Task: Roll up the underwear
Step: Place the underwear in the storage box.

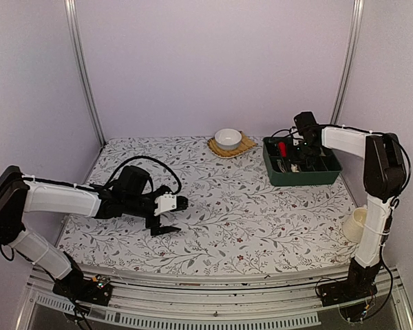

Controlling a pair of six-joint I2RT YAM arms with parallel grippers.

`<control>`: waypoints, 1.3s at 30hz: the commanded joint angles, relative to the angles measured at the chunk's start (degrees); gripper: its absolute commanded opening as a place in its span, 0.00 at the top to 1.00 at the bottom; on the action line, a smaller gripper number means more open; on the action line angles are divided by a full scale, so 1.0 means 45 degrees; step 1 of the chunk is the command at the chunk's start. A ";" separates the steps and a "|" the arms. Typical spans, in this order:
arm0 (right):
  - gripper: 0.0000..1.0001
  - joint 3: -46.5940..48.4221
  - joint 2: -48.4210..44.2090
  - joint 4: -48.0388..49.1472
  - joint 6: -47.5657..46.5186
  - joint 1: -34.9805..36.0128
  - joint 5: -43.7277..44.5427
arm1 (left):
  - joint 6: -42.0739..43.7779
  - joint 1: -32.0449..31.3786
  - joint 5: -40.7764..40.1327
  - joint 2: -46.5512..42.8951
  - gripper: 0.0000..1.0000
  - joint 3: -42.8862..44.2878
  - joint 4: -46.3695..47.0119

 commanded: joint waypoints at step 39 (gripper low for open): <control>0.01 -0.0621 -0.3985 -0.0565 -0.1248 0.0660 -0.0457 | -0.1323 0.0592 -0.0992 -0.0129 0.01 0.0289 0.1172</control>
